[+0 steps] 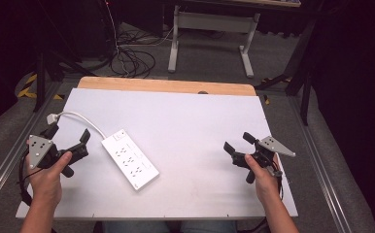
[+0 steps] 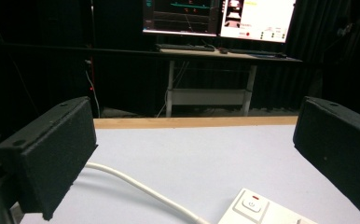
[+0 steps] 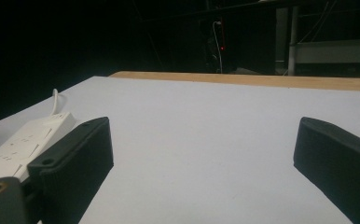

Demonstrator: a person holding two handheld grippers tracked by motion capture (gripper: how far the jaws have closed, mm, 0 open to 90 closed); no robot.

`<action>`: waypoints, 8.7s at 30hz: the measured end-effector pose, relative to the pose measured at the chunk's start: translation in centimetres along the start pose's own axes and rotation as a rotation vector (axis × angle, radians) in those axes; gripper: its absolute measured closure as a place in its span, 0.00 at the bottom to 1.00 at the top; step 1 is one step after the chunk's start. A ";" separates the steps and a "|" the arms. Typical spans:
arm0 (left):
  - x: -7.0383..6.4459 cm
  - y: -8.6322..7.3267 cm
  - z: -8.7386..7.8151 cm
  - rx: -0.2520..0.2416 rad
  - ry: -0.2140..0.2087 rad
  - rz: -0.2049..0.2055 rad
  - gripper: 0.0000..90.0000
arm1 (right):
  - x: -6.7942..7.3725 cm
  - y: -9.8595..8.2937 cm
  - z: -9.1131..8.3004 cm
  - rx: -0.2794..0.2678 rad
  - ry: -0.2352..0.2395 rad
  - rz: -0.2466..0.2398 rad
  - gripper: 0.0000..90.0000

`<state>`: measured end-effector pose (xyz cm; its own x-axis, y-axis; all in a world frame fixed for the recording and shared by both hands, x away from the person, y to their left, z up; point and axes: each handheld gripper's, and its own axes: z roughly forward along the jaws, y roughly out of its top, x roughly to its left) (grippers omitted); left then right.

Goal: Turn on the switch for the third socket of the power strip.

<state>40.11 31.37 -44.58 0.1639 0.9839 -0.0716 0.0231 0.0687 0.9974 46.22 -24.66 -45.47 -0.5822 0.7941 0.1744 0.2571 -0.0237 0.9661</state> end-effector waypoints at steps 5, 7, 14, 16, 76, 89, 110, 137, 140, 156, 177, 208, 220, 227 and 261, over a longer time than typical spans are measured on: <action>-0.1 0.0 0.1 -0.001 -0.003 0.005 0.00 | 0.0 0.0 0.0 0.003 0.000 0.000 0.06; -0.2 0.0 0.2 -0.003 -0.001 0.007 0.01 | -0.1 0.0 0.0 0.003 -0.002 0.004 0.06; -0.3 0.0 0.2 -0.003 0.015 0.020 0.12 | -0.1 0.0 0.0 0.005 -0.005 0.006 0.06; -0.3 0.0 0.2 -0.006 0.024 0.028 0.16 | -0.1 0.0 0.0 0.009 -0.006 0.005 0.07; 0.6 1.0 -0.3 0.113 -0.106 0.013 1.00 | -0.4 -0.2 -0.2 0.023 -0.005 0.043 0.08; -0.2 0.9 0.1 0.142 -0.199 0.044 1.00 | -0.5 -0.1 -0.2 0.023 -0.005 0.043 0.08; -1.5 0.7 0.8 0.177 -0.293 0.077 1.00 | -0.5 -0.2 -0.2 0.031 -0.006 0.043 0.09; -3.4 0.5 1.3 0.211 -0.395 0.128 1.00 | -0.5 -0.3 -0.1 0.045 -0.008 0.047 0.09; -3.5 0.4 1.4 0.214 -0.403 0.132 1.00 | -0.5 -0.3 -0.1 0.045 -0.010 0.048 0.09; -4.5 0.4 1.6 0.246 -0.436 0.185 1.00 | -0.5 -0.4 -0.1 0.053 -0.010 0.050 0.09; -5.7 0.2 1.9 0.279 -0.490 0.237 1.00 | -0.5 -0.5 0.0 0.064 -0.010 0.050 0.09; -7.1 -0.4 2.4 0.319 -0.551 0.289 1.00 | -0.4 -0.6 0.1 0.073 -0.009 0.053 0.09; -7.9 -0.7 2.7 0.346 -0.578 0.326 1.00 | -0.4 -0.6 0.1 0.075 -0.011 0.052 0.10; -8.5 -0.9 2.9 0.362 -0.593 0.351 1.00 | -0.4 -0.6 0.2 0.078 -0.012 0.054 0.10; -10.0 -1.6 3.6 0.419 -0.653 0.426 1.00 | -0.5 -0.7 -0.1 0.081 -0.019 0.058 0.10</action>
<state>41.98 20.81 -45.52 0.7683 0.6127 0.1850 0.1704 -0.4744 0.8636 46.29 -25.10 -46.23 -0.5499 0.8043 0.2252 0.3523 -0.0211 0.9357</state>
